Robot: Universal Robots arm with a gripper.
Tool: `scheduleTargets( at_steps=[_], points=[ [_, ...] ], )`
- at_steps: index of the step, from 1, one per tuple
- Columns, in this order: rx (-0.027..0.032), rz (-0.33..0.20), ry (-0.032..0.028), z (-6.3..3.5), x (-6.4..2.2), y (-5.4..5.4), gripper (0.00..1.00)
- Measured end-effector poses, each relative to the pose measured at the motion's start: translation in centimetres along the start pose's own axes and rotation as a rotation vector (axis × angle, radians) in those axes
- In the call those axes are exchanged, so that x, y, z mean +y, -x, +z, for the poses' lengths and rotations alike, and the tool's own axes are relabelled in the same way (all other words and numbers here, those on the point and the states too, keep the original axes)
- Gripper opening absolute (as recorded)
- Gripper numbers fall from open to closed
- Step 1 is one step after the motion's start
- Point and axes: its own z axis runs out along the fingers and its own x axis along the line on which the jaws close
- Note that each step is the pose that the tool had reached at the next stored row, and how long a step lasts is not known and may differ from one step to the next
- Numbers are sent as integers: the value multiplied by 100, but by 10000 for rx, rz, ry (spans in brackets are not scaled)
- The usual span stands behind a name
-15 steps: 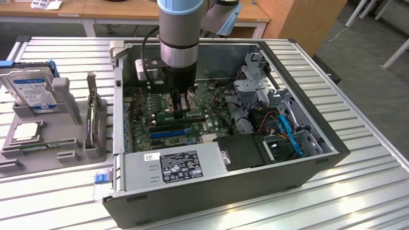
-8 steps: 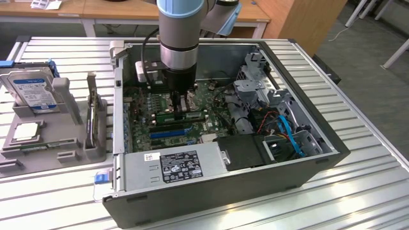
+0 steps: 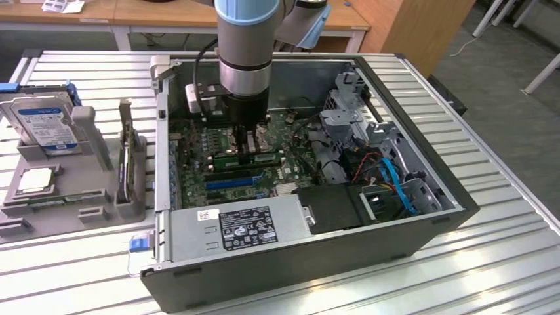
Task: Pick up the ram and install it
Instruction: 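Insert the ram into the slot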
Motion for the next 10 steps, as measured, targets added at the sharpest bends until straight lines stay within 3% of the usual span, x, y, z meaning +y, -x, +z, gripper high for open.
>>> scheduleTargets(
  at_steps=[3,5,10],
  points=[
    [0,0,0,0,0,0,27],
    [-2,1,-1,-8,0,0,27],
    [-4,15,2,-228,-8,-9,27]
  ],
)
